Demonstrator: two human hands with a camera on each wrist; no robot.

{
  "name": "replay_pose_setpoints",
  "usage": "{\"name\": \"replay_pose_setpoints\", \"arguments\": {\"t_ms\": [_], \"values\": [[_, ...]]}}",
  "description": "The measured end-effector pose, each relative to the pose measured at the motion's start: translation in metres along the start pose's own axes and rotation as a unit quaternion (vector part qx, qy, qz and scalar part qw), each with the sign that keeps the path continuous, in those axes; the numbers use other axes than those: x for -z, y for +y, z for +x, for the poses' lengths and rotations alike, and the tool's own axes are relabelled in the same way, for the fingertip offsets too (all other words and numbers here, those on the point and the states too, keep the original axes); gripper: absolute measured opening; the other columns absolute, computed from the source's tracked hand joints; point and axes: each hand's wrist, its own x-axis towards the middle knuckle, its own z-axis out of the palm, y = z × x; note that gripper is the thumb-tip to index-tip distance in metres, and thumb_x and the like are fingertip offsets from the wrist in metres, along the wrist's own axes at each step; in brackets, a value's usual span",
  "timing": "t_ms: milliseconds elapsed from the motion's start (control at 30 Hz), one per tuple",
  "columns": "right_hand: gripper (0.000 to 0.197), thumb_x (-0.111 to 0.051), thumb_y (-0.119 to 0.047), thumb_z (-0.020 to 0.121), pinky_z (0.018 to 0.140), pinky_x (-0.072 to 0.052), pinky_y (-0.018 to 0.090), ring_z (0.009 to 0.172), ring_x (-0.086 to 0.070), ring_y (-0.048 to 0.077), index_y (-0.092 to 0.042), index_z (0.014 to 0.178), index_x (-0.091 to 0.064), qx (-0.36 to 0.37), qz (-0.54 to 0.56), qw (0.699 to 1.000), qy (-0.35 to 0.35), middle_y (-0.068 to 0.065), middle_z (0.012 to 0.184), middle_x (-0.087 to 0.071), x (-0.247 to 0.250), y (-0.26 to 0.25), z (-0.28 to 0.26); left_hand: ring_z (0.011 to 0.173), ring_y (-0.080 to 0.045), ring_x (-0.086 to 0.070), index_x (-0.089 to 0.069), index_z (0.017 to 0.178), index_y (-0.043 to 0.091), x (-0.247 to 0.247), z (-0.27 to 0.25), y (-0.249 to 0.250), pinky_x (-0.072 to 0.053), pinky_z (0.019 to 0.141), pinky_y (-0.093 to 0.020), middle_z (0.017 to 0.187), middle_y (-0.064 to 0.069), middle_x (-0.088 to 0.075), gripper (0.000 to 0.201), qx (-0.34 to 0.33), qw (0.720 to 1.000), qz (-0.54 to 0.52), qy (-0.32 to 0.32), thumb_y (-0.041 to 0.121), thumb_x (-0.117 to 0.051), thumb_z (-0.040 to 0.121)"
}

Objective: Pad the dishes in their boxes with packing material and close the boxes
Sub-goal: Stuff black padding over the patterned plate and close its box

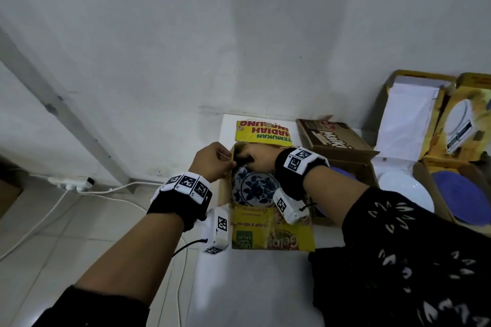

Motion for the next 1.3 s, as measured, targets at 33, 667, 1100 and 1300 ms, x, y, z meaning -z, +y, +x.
{"name": "replay_pose_setpoints", "arguments": {"t_ms": [33,667,1100,1300], "values": [[0.037,-0.046,-0.001,0.086,0.093,-0.048,0.044,0.109,-0.056,0.035,-0.006,0.121,-0.059,-0.003,-0.025,0.999,-0.029,0.018,0.120,-0.061,0.000,-0.001,-0.001,0.082,-0.022,-0.061,-0.057,0.089,0.012,-0.001,0.000,0.000,-0.058,0.061,-0.032,0.091,-0.010,-0.062,0.019,0.002,1.000,-0.012,-0.002,0.008,-0.073,0.078],[0.042,-0.051,-0.023,0.096,0.102,-0.038,0.033,0.123,-0.047,0.026,-0.011,0.136,-0.047,0.044,-0.034,0.997,-0.052,0.010,0.137,-0.050,0.013,0.003,-0.015,0.095,-0.021,-0.062,-0.064,0.095,0.015,0.003,-0.017,0.011,-0.049,0.082,-0.028,0.098,-0.006,-0.068,0.015,-0.028,0.995,0.093,0.031,0.017,-0.069,0.081],[0.028,-0.058,-0.010,0.092,0.069,-0.047,0.016,0.081,-0.061,0.020,-0.004,0.119,-0.061,0.032,0.174,0.964,0.198,0.005,0.093,-0.064,0.004,0.100,-0.210,0.085,-0.016,-0.061,-0.066,0.097,0.011,-0.110,-0.126,0.116,-0.043,0.072,-0.023,0.092,-0.002,-0.067,0.015,-0.164,0.977,0.135,0.008,0.017,-0.067,0.083],[0.024,-0.065,-0.013,0.087,0.058,-0.042,0.012,0.080,-0.058,0.020,-0.004,0.109,-0.065,-0.076,0.199,0.949,0.234,0.015,0.094,-0.064,-0.066,0.192,-0.305,0.095,-0.018,-0.063,-0.066,0.094,0.014,-0.224,-0.175,0.124,-0.047,0.086,-0.029,0.098,-0.003,-0.069,0.013,-0.169,0.968,0.156,-0.102,0.020,-0.069,0.083]]}}
